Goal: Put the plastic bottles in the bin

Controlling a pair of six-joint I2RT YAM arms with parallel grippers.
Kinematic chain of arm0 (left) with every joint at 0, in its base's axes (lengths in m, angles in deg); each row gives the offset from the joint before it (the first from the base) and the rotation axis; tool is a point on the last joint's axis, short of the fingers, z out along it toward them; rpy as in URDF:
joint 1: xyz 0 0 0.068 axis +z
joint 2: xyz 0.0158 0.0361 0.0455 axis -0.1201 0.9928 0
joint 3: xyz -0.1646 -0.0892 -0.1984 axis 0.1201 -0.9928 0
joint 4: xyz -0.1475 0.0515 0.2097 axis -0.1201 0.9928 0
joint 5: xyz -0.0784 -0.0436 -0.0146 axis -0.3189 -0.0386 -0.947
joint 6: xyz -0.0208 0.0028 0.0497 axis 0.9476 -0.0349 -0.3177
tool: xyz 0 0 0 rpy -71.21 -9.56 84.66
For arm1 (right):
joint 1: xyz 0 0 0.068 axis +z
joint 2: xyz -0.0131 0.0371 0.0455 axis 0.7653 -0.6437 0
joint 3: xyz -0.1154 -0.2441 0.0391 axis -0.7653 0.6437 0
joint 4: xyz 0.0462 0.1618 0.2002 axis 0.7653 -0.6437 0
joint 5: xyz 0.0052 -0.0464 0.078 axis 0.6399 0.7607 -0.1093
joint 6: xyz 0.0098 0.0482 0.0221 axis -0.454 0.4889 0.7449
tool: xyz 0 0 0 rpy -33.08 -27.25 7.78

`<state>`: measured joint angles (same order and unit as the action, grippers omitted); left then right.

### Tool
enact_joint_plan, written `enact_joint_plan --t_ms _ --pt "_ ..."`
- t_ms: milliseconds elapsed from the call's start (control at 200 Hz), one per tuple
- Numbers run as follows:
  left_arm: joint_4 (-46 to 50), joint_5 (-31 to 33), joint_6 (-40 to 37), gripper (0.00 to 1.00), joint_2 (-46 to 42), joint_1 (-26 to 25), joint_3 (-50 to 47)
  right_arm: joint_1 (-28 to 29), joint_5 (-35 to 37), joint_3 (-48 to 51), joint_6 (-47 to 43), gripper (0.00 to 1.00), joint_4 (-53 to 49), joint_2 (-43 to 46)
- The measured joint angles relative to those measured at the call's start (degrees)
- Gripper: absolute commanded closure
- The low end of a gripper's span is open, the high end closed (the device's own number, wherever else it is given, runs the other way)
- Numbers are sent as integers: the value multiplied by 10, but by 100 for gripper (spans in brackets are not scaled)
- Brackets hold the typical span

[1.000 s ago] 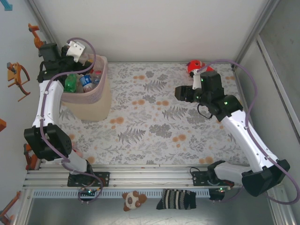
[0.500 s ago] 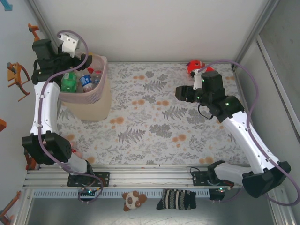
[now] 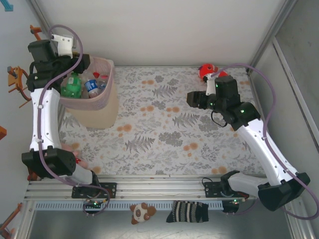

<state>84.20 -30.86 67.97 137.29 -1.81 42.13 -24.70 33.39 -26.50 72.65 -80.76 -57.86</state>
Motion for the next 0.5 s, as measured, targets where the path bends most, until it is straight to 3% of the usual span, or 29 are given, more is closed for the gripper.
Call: enact_joint_plan --t_ms 270,496 --pt "58 17 -1 61 129 2 82 0 1 0 0 31 -1 18" --pt "74 17 -2 63 143 3 82 0 2 0 0 32 -11 31"
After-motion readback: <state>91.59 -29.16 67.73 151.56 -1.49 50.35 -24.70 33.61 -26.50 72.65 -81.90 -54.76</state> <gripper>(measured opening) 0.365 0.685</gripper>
